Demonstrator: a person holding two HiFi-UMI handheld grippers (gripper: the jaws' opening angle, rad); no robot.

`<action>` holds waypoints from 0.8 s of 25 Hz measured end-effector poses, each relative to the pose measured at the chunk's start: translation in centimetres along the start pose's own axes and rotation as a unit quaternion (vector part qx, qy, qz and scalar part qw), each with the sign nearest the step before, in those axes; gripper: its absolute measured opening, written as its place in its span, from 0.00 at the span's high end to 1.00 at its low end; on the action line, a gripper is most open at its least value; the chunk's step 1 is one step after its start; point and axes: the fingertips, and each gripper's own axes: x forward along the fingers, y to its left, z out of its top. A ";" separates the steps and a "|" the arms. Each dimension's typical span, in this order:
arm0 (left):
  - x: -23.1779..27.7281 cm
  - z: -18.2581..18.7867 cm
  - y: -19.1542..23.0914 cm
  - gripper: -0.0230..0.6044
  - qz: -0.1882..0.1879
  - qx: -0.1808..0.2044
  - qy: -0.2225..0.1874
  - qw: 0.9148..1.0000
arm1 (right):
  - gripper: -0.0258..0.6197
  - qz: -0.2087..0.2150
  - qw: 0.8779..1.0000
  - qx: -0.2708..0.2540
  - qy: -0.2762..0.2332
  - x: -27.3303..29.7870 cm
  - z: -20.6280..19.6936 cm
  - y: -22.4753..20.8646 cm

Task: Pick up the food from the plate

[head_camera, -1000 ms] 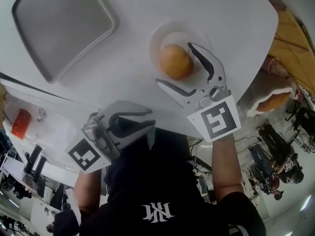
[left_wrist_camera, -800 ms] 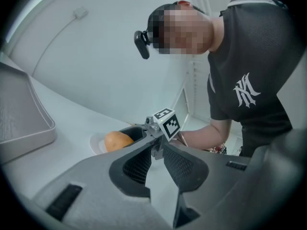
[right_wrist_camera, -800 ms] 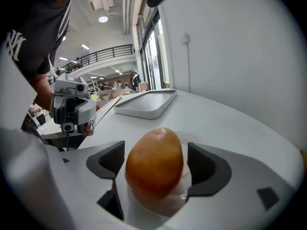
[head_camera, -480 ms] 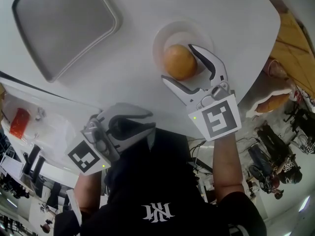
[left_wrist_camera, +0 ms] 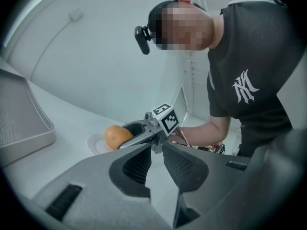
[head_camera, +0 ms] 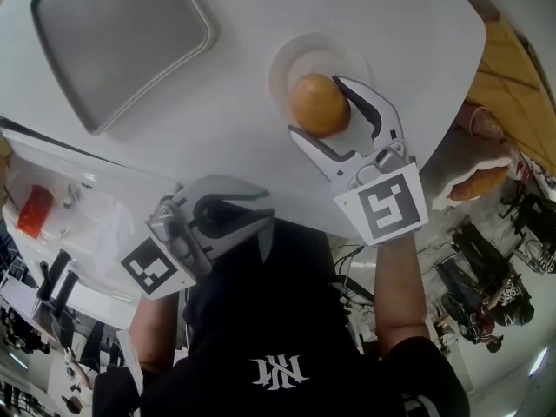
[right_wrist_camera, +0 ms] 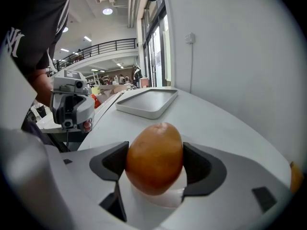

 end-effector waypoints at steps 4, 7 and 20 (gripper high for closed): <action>-2.0 -0.5 -0.7 0.87 0.010 -0.027 -0.002 1.000 | 0.42 -0.008 1.000 -0.010 -0.023 -2.5 3.3 1.7; -3.1 0.8 -0.5 0.87 0.036 -0.033 -0.005 0.999 | 0.42 -0.020 0.998 -0.028 -0.057 -5.4 7.5 2.4; -2.5 21.3 -10.0 0.87 0.097 0.111 -0.095 0.984 | 0.42 -0.045 0.959 -0.094 -0.265 -29.6 26.8 6.8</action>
